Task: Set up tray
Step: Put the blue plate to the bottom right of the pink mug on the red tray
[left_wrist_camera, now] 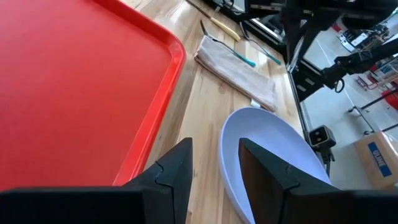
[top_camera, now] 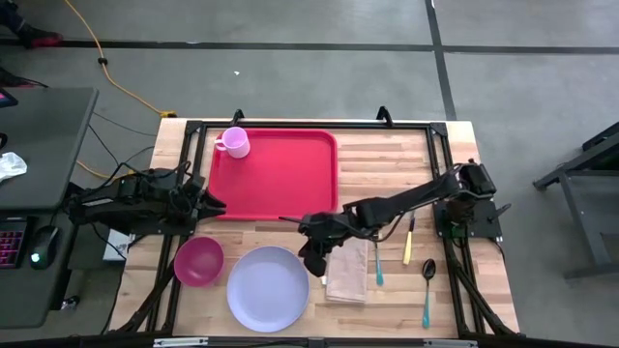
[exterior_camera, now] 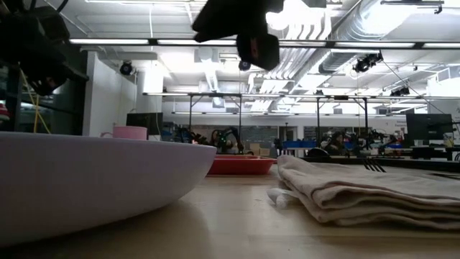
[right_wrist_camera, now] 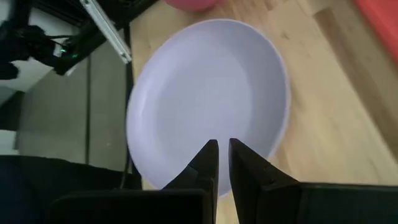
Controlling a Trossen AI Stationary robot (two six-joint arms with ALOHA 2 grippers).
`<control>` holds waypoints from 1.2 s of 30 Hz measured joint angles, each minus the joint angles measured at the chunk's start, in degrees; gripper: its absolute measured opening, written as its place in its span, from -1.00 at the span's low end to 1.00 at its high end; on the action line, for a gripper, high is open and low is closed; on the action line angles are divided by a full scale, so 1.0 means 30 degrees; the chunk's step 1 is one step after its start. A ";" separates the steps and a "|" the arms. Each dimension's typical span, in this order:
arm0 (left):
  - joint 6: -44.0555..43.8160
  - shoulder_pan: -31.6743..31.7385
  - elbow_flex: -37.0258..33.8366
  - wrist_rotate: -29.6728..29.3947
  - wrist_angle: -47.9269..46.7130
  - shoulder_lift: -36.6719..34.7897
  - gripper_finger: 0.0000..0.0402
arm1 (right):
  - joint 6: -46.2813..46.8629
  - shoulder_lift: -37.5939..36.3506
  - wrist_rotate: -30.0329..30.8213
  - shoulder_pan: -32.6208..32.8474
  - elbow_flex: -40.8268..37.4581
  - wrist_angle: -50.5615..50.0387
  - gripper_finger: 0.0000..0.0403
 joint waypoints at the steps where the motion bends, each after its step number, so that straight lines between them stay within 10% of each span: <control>1: 0.0014 -0.0007 0.0000 0.0000 -0.0075 0.0006 -0.20 | 0.0076 0.0138 -0.0024 0.0010 0.0000 0.0317 -0.92; 36: 0.0320 0.0000 0.0000 0.0211 -0.0060 -0.0001 -0.20 | -0.2316 0.2085 -0.1539 -0.0028 0.0000 0.2055 -0.92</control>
